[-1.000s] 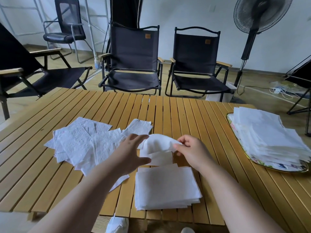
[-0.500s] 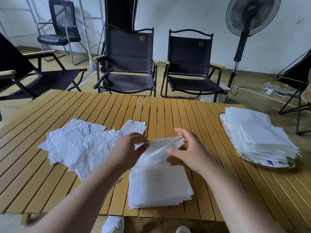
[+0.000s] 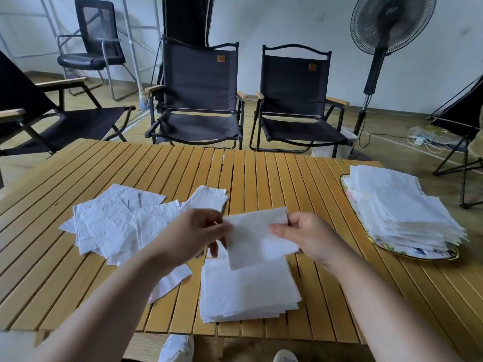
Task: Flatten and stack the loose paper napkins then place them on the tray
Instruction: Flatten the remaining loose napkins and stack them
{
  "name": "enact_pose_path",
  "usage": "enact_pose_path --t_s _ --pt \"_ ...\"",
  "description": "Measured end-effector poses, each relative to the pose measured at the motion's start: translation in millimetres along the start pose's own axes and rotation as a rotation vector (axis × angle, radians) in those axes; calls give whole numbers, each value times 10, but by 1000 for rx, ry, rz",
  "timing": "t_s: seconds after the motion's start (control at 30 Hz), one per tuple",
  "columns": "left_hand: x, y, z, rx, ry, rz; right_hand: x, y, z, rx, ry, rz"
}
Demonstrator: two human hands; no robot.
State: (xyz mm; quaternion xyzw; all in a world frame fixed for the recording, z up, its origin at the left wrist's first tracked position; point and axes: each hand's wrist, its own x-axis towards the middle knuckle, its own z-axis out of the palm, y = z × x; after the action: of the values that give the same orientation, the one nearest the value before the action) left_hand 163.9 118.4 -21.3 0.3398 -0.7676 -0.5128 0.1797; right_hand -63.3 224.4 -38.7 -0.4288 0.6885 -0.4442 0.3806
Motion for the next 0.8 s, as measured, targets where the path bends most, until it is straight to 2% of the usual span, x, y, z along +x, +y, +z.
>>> enact_pose_path --t_s 0.1,0.17,0.23,0.33,0.43,0.57,0.63,0.7,0.8 --pt "-20 -70 8 155 -249 -187 21 148 -6 -248 -149 162" --pt "20 -149 44 216 -300 -262 32 202 37 -370 -168 171" --pt "52 -214 73 264 -303 -285 40 207 90 -408 -118 153" --pt "93 -277 71 395 -312 -258 103 196 119 -453 58 131" --pt "122 -295 52 419 -303 -235 211 174 125 -378 190 135" --pt "115 -235 18 508 -256 -109 307 201 218 -365 207 93" --pt "76 -157 -6 386 -266 -48 338 229 231 -380 229 89" --pt "27 -61 -16 127 -321 -4 369 298 176 -410 253 118" --pt "-1 -20 -27 -117 -402 -11 403 403 91 -557 205 166"
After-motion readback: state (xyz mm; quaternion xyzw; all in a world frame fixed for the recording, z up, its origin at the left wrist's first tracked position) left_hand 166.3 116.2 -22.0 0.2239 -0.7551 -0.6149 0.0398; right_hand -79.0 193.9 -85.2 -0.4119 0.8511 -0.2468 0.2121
